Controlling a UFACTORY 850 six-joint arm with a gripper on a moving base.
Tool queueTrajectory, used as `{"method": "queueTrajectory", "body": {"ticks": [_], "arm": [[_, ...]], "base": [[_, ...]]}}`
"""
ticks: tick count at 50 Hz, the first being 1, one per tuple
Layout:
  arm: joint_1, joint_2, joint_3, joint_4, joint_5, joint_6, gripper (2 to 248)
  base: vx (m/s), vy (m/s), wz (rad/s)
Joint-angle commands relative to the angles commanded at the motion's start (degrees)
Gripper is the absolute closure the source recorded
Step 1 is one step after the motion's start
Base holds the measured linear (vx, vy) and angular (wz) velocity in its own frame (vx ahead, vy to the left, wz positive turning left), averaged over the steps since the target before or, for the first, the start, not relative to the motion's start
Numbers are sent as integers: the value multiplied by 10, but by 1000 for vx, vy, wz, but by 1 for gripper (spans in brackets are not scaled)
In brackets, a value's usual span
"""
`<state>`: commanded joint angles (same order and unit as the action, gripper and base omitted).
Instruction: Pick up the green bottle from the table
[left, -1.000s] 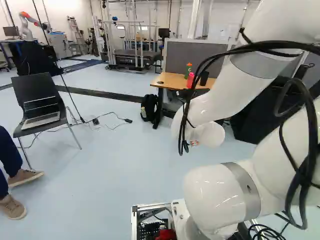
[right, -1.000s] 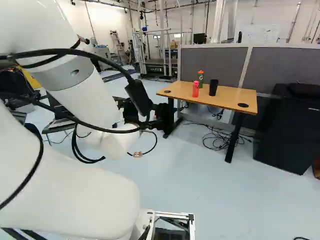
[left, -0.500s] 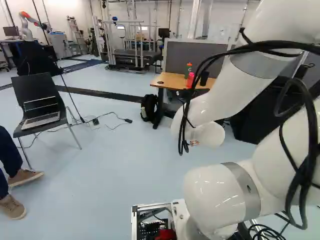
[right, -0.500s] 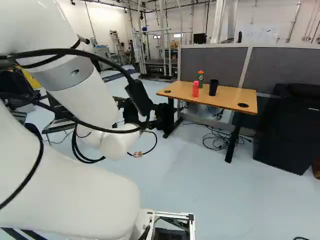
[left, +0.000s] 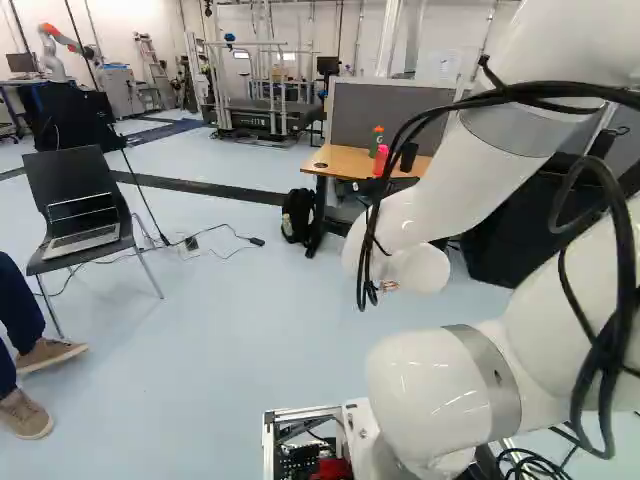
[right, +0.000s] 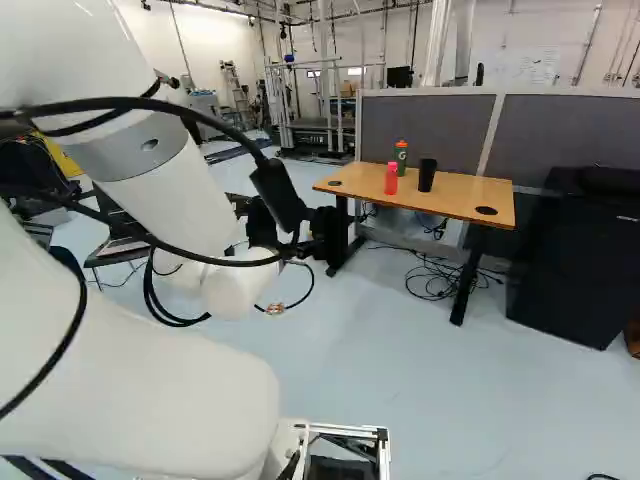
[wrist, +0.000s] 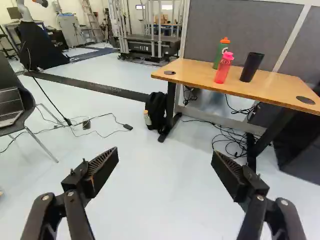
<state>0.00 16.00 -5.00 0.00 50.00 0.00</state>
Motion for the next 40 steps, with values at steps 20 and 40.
{"method": "queueTrajectory", "body": {"ticks": [20, 40], "arm": [[0, 0, 0, 0, 0, 0, 3], [0, 0, 0, 0, 0, 0, 3]], "base": [[0, 0, 0], [44, 6, -5]]}}
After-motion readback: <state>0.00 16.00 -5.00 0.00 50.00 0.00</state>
